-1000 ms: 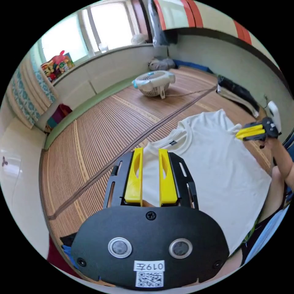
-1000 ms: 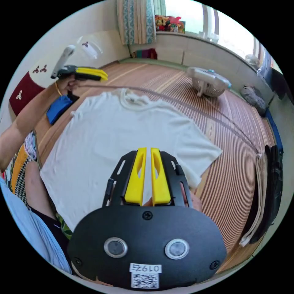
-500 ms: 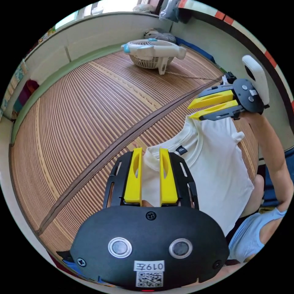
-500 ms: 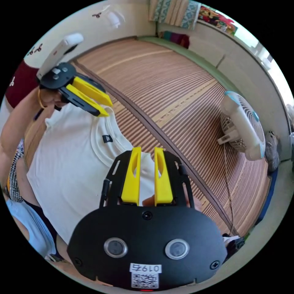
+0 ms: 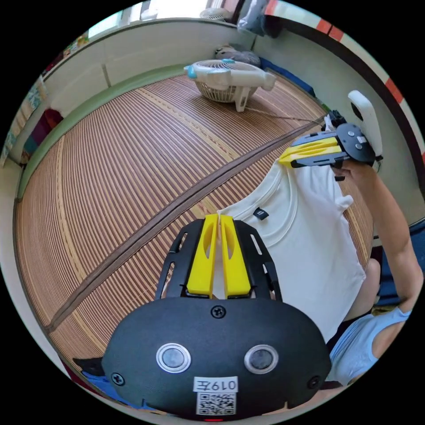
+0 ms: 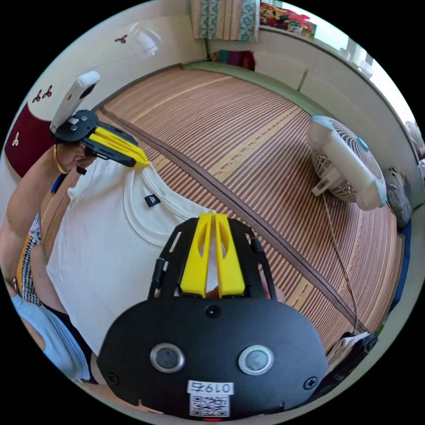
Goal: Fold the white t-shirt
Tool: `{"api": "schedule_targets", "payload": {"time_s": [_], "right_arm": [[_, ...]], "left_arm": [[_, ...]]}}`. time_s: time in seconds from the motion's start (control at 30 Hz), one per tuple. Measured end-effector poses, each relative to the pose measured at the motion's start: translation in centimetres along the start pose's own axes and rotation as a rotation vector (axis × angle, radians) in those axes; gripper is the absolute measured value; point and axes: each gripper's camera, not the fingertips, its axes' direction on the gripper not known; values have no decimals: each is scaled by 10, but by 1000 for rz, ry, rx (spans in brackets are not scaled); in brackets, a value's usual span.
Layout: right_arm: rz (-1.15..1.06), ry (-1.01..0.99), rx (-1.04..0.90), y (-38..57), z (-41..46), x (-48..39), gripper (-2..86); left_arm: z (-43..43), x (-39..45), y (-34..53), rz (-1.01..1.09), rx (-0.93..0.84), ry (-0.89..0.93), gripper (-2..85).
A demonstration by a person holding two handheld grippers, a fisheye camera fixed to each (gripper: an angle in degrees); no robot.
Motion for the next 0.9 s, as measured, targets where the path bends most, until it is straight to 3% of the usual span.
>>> {"api": "schedule_targets", "payload": {"time_s": [0.13, 0.43, 0.73, 0.9], "right_arm": [[69, 23, 86, 19, 5, 6, -6], [109, 158, 23, 41, 32, -2, 52], [161, 85, 72, 69, 13, 13, 79], [166, 77, -19, 91, 32, 18, 56]], "left_arm": [[6, -7, 6, -73, 71, -39, 8], [29, 8, 10, -117, 47, -219, 9], [16, -25, 57, -296, 209, -18, 10], [33, -18, 74, -226, 138, -6, 9]]}}
